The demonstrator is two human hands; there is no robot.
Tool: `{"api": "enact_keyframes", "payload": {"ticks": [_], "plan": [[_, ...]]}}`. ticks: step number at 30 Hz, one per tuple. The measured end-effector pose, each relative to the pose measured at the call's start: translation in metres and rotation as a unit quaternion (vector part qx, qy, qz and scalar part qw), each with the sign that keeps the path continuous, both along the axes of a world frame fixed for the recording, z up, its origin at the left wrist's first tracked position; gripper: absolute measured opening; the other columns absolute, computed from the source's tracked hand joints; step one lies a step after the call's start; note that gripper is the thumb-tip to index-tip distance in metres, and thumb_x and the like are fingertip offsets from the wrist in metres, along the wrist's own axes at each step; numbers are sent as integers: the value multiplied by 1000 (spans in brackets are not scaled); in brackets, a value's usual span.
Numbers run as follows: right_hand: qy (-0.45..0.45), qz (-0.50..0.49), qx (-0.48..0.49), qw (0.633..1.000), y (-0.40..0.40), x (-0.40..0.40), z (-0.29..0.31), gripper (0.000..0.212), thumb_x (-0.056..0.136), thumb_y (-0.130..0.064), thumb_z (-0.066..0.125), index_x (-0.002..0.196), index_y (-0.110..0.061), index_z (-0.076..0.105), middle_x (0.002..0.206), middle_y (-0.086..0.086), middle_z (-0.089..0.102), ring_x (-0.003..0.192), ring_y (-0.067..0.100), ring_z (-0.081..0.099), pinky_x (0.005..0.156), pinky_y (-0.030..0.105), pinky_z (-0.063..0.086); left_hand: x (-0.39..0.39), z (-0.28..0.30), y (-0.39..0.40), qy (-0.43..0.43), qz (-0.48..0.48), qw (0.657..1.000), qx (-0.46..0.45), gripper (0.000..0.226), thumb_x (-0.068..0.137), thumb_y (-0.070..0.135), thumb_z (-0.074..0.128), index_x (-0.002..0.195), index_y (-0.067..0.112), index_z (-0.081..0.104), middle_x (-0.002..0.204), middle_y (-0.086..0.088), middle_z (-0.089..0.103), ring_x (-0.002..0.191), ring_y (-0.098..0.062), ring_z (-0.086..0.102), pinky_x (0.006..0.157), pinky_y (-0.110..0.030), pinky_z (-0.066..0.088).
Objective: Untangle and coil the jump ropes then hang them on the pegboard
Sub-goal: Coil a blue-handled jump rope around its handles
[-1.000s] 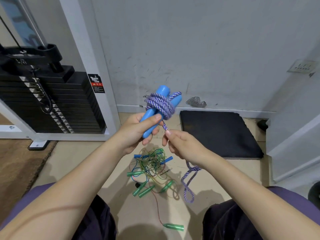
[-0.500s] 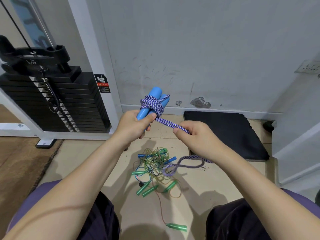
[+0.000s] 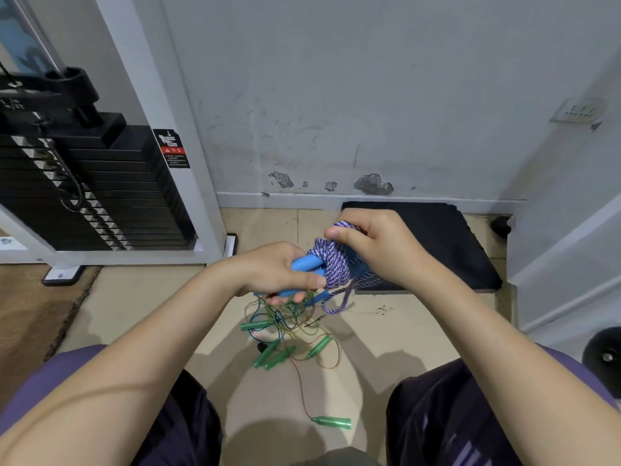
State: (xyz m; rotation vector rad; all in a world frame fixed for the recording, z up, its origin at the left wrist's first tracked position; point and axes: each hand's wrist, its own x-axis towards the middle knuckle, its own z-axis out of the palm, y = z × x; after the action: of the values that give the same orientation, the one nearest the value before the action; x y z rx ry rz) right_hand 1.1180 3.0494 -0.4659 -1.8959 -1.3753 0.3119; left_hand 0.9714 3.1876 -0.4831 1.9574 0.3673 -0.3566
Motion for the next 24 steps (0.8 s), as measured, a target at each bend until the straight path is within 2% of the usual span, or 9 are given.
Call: {"api": "enact_keyframes", "payload": {"ticks": [4, 7, 9, 12, 14, 16, 20, 22, 24], "plan": [[-18, -5, -9, 1000, 3, 4, -3, 30, 87, -35, 70, 68, -12, 64, 55, 1, 51, 57, 13, 41, 58, 38, 38, -2, 10, -5, 17, -34, 999, -5, 29, 89, 27, 71, 68, 17, 53, 58, -4, 55, 37, -15, 39, 48, -29, 30], [-4, 1, -26, 1000, 6, 0, -5, 44, 77, -41, 79, 66, -3, 61, 54, 1, 46, 55, 12, 35, 55, 36, 32, -5, 15, -12, 46, -51, 997, 45, 32, 80, 34, 78, 64, 19, 54, 52, -1, 54, 37, -16, 38, 46, -25, 33], [17, 2, -30, 999, 7, -3, -5, 43, 72, -38, 84, 68, -5, 58, 55, -1, 42, 54, 9, 32, 55, 33, 29, -6, 16, -16, 54, -48, 995, 65, 35, 75, 41, 80, 62, 19, 56, 51, -2, 54, 36, -16, 37, 44, -22, 32], [46, 9, -15, 999, 5, -3, -1, 46, 67, -33, 88, 77, -20, 46, 59, -8, 40, 55, 8, 30, 54, 26, 29, -8, 14, -15, 49, -14, 996, 76, 44, 77, 52, 74, 71, 10, 65, 51, -5, 54, 34, -13, 36, 41, -19, 31], [64, 44, -9, 997, 5, -2, -3, 45, 71, -26, 87, 74, -17, 43, 63, -7, 40, 58, 7, 30, 55, 24, 29, -8, 12, -14, 44, -1, 996, 77, 53, 79, 53, 72, 80, 0, 64, 50, -5, 53, 34, -12, 36, 39, -17, 31], [86, 62, -24, 994, 5, -4, -6, 40, 78, -24, 82, 69, -9, 46, 62, -7, 40, 59, 5, 33, 57, 23, 30, -9, 11, -13, 36, -6, 997, 73, 50, 79, 52, 73, 76, 3, 65, 51, -6, 54, 35, -13, 36, 39, -18, 31], [210, 51, -68, 974, 1, -2, -8, 39, 86, -35, 73, 79, -1, 57, 70, 0, 51, 67, 8, 44, 63, 26, 35, -12, 12, -4, 6, 1, 999, 46, 38, 81, 51, 73, 63, 19, 63, 51, -7, 55, 35, -15, 37, 40, -20, 30], [275, 60, -76, 956, -2, 0, -7, 37, 83, -40, 73, 88, -6, 62, 77, 0, 59, 72, 10, 52, 68, 28, 41, -14, 14, 2, -24, 24, 999, 34, 40, 82, 51, 71, 65, 16, 60, 50, -5, 55, 35, -16, 38, 41, -21, 30], [350, 74, -63, 932, -4, -1, -6, 31, 80, -34, 76, 98, -11, 65, 84, 1, 67, 76, 13, 61, 71, 29, 49, -15, 16, 8, -60, 68, 996, 12, 45, 80, 53, 70, 72, 10, 60, 48, -5, 54, 33, -16, 37, 41, -21, 30]]}}
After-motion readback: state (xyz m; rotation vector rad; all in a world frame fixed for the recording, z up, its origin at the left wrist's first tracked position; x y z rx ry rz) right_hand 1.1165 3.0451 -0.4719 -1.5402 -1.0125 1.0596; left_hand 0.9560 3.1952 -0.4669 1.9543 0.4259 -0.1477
